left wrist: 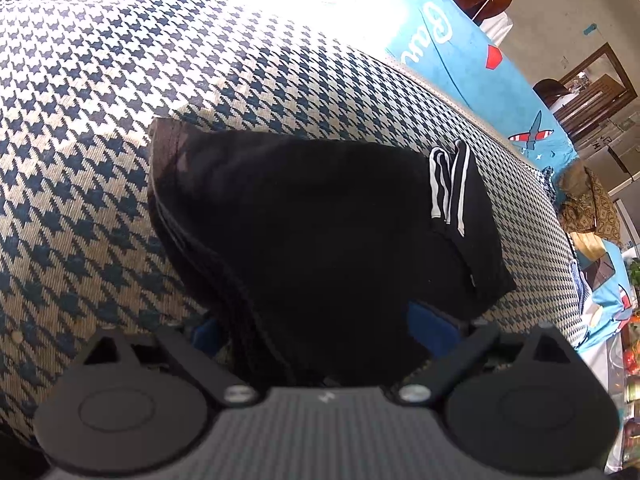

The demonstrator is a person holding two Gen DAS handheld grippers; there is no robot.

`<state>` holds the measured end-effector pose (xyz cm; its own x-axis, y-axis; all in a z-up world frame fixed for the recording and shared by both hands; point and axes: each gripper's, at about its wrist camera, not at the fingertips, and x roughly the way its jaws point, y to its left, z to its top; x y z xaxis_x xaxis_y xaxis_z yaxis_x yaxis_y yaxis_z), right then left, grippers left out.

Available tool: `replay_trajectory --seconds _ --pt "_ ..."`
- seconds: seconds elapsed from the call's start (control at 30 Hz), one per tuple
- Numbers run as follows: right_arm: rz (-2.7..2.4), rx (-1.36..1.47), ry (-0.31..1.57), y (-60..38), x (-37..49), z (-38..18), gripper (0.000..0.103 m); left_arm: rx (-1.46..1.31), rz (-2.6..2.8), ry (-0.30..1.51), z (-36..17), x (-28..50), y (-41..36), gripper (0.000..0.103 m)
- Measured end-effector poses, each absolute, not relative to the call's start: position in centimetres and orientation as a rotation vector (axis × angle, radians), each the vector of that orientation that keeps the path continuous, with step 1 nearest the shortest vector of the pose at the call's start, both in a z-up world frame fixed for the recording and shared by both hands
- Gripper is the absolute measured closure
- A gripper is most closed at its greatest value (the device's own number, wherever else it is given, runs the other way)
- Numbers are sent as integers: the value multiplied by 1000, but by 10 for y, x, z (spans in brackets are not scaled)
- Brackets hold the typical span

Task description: Fold clothes

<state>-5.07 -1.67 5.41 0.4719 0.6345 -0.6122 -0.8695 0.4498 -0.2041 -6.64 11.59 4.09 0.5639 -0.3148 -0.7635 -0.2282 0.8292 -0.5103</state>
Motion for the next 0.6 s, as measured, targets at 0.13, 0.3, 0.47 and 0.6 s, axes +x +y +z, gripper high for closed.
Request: replay_trajectory --seconds 0.13,0.3,0.47,0.6 --pt "942 -590 446 -9 -46 49 55 -630 -78 985 42 -67 117 4" --pt "909 -575 427 2 -29 46 56 -640 -102 985 46 -66 121 4" --pt "879 -572 422 9 -15 45 91 -655 -113 984 46 -65 125 3" --pt "852 -532 420 -1 -3 52 95 -646 -41 998 42 -62 131 0"
